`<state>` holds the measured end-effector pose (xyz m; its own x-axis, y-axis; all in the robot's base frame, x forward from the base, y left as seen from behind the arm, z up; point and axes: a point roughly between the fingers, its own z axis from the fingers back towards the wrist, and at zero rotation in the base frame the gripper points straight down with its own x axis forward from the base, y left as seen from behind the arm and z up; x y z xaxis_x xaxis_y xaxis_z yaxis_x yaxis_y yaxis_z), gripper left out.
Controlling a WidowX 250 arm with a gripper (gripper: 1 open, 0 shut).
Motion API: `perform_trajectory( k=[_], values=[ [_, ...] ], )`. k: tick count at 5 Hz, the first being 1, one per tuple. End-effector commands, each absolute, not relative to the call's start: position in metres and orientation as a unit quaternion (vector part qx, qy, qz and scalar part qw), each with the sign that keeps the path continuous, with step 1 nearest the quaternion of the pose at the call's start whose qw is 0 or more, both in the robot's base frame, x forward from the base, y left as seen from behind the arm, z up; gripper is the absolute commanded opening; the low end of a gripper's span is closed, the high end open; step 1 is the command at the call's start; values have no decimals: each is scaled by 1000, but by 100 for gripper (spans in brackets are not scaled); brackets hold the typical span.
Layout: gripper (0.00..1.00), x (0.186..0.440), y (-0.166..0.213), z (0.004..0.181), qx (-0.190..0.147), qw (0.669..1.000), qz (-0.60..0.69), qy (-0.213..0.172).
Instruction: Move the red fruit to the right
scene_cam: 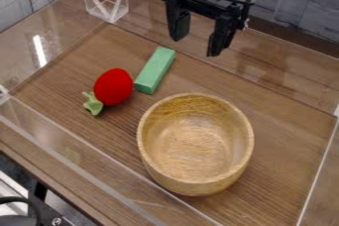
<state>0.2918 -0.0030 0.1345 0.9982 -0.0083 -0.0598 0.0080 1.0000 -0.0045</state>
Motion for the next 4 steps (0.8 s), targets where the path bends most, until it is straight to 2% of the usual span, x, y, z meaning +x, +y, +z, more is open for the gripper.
perform_trajectory(
  k=[1,2,3,4],
  values=[
    [100,282,0,127,-1,999,12,40],
    [100,269,30,114,11,999,-1,35],
    [100,257,65,105,25,999,-18,13],
    [100,241,92,112,40,999,-21,-8]
  ],
)
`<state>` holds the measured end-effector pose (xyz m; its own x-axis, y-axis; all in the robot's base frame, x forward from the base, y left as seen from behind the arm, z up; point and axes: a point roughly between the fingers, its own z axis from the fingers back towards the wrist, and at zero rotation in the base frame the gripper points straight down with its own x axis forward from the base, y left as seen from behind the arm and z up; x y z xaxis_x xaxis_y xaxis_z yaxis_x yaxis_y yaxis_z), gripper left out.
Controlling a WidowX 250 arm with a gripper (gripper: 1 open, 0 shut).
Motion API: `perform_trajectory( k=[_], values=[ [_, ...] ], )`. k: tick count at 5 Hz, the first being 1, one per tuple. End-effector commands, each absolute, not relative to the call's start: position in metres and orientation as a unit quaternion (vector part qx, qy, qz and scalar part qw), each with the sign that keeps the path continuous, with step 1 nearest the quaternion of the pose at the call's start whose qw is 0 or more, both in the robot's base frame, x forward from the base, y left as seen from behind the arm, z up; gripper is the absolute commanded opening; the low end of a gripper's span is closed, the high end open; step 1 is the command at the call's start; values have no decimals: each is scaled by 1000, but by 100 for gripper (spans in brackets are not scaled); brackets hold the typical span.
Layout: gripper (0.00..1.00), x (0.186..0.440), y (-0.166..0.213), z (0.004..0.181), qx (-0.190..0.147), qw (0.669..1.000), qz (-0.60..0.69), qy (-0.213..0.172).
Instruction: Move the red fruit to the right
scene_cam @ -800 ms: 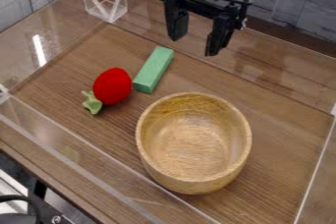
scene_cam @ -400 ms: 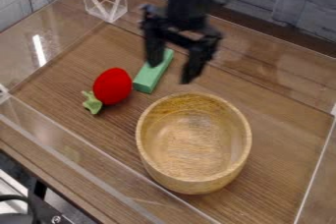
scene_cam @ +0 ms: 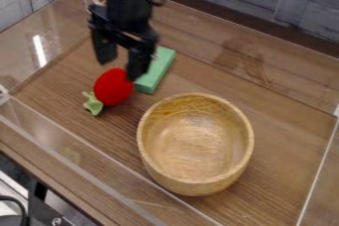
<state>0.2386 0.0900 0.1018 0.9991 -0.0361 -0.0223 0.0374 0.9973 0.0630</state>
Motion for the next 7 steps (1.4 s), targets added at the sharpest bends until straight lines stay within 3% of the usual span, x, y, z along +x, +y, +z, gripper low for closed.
perform_trajectory(
  k=[1,3,5,7],
  values=[
    [100,232,108,113,50,998,-19,-21],
    [100,236,84,98,54,998,25,-29],
    [100,256,102,81,60,989,132,-32],
    [100,261,120,66,60,997,22,-44]
  ],
)
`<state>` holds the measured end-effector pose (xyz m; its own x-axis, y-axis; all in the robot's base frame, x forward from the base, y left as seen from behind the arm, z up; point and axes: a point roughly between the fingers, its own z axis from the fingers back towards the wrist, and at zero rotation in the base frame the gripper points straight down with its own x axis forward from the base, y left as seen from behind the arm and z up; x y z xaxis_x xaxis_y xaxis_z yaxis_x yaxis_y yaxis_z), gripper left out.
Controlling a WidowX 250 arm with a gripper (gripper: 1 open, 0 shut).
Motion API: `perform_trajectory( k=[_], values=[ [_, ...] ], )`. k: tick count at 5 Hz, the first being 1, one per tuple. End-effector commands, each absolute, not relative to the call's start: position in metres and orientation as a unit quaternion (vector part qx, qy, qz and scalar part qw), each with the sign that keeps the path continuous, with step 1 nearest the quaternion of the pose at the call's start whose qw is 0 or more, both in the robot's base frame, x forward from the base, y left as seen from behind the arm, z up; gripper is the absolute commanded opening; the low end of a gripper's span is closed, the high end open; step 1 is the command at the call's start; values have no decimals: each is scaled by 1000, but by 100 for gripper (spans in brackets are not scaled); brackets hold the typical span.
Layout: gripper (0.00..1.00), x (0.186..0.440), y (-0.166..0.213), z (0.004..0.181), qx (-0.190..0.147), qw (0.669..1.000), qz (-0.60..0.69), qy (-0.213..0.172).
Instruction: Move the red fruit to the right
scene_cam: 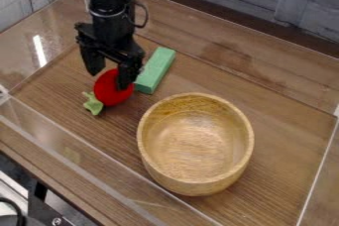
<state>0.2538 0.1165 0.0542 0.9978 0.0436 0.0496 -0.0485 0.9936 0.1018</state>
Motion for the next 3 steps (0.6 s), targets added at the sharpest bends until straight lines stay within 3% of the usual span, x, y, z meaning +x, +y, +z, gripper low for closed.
perform_trajectory(
  k=[1,2,3],
  values=[
    [100,257,125,68,62,997,32,-45],
    [100,253,127,70,63,996,40,-46],
    [100,268,127,68,64,996,31,-49]
  ],
)
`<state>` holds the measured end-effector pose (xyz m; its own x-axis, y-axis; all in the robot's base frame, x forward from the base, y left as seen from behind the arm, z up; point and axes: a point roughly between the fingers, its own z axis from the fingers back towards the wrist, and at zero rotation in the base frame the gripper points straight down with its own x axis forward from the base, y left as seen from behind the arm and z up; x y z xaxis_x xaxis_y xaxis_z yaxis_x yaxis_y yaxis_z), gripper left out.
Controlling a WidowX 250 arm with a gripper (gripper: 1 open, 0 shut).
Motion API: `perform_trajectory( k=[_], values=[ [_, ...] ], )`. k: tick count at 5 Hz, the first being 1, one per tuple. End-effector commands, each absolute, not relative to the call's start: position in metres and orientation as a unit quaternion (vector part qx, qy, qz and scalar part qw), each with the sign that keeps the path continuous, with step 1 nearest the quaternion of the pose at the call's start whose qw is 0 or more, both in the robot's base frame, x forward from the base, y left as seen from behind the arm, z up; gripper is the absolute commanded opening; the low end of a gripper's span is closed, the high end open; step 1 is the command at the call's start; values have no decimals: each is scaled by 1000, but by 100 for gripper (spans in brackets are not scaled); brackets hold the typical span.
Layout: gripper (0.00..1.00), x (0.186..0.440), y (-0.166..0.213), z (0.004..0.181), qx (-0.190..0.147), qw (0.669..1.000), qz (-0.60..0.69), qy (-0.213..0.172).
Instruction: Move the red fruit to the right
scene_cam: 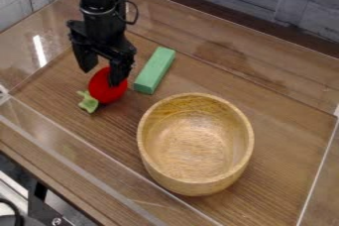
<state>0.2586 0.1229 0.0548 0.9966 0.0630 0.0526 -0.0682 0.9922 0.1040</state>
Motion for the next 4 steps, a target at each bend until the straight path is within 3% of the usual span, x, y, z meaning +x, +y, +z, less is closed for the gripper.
perform_trajectory(
  k=[1,4],
  values=[
    [100,281,126,64,65,996,20,-49],
    [100,296,147,49,60,997,-24,-46]
  ],
)
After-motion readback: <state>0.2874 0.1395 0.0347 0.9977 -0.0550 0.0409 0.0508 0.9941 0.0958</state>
